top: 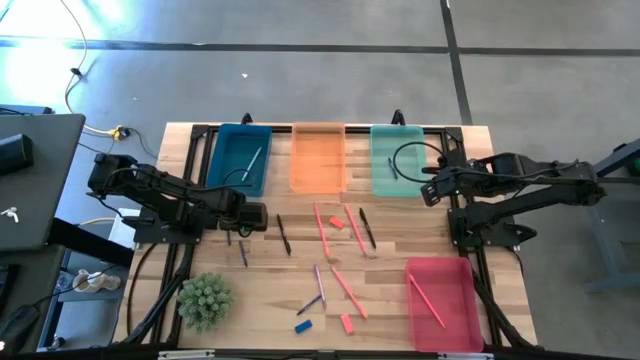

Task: Sort crayons/erasers/pens/pencils in bins
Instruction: Put the green eraser into the orange bin

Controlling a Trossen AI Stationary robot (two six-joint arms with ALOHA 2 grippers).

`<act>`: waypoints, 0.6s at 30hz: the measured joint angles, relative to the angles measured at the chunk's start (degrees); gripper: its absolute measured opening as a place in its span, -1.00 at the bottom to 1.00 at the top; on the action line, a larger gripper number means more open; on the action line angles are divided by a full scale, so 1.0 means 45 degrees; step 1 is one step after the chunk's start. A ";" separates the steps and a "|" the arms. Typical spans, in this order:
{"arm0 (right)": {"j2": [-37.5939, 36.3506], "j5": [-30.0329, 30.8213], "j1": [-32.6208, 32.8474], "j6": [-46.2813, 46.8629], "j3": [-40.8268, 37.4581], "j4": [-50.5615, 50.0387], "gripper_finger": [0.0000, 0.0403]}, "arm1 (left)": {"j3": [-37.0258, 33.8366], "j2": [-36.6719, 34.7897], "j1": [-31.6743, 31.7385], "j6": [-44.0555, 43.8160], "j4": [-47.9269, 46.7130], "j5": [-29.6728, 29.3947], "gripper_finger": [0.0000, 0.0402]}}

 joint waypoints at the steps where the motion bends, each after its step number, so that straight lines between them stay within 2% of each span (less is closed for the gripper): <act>1: 0.0004 0.0052 0.0000 0.0005 0.0000 0.0016 -0.53 | 0.0000 0.0005 0.0000 0.0119 0.0014 -0.0001 -0.35; 9: 0.0004 0.0154 -0.0003 0.0044 0.0000 0.0259 -0.53 | -0.0010 0.0010 0.0000 0.0403 0.0059 -0.0010 -0.55; 18: 0.0004 0.0263 -0.0002 0.0005 0.0000 0.0275 -0.53 | 0.0276 0.0078 -0.0010 0.1122 -0.0042 -0.0005 -0.61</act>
